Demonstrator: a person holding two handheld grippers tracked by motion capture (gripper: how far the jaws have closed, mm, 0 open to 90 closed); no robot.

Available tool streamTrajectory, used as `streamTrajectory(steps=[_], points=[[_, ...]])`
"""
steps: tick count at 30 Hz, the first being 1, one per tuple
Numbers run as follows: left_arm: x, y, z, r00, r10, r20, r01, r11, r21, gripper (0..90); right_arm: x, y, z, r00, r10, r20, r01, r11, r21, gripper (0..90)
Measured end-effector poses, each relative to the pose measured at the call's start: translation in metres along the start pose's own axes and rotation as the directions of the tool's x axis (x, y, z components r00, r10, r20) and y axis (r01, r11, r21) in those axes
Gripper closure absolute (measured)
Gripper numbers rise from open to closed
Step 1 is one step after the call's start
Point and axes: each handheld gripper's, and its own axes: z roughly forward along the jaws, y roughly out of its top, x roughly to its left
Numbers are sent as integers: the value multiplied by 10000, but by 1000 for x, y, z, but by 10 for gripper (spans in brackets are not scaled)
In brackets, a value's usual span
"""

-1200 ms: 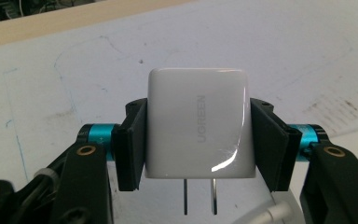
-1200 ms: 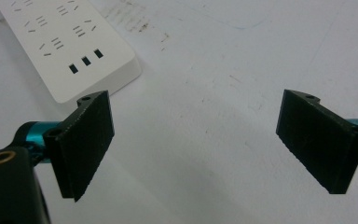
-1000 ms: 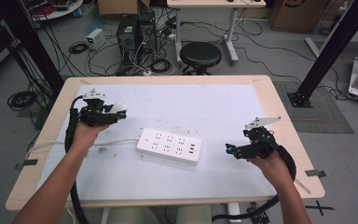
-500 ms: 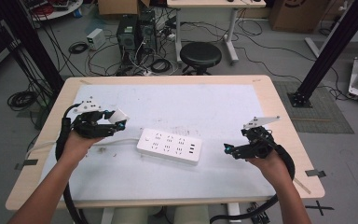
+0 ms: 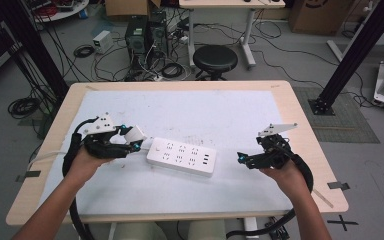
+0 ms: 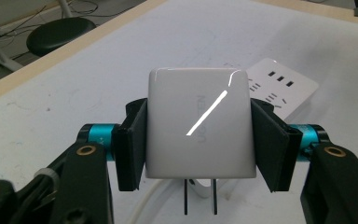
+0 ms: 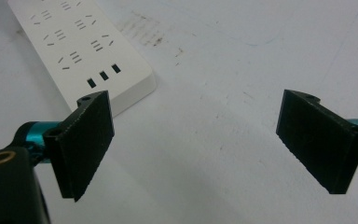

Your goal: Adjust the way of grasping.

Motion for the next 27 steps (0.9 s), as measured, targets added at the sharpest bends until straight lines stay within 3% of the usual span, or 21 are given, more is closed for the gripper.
streamTrajectory(steps=[2, 5, 11, 16, 22, 23, 24, 27], points=[[-2, 0, 0, 10000, 65, 55, -65, 10000, -34, 425, 1, 1, 0, 10000, 15, -64, -15, 10000, 73, 113], [-10, 0, 1, 9983, 505, 288, -503, 9987, -83, 425, 6, 6, 3, 9968, 372, -707, -360, 9992, 191, 113], [-22, 3, 4, 9928, 993, 672, -983, 9950, -194, 425, 22, 19, 6, 9877, 269, -1543, -243, 9995, 187, 113], [-27, 4, 7, 9892, 1233, 797, -1225, 9924, -150, 425, 30, 26, 9, 9862, -7, -1655, 47, 9997, 237, 113], [-37, 5, 10, 9751, 1873, 1184, -1863, 9823, -195, 426, 40, 33, 17, 9753, 96, -2207, -16, 9993, 360, 114], [-37, 5, 10, 9751, 1873, 1184, -1863, 9823, -195, 425, 40, 33, 17, 9753, 96, -2207, -16, 9993, 360, 114], [-40, 6, 13, 9690, 2072, 1346, -2073, 9782, -128, 425, 43, 36, 19, 9676, 152, -2522, -46, 9991, 425, 161], [-43, 7, 15, 9655, 2168, 1445, -2172, 9760, -135, 425, 46, 39, 21, 9597, 158, -2807, -43, 9991, 414, 160]])
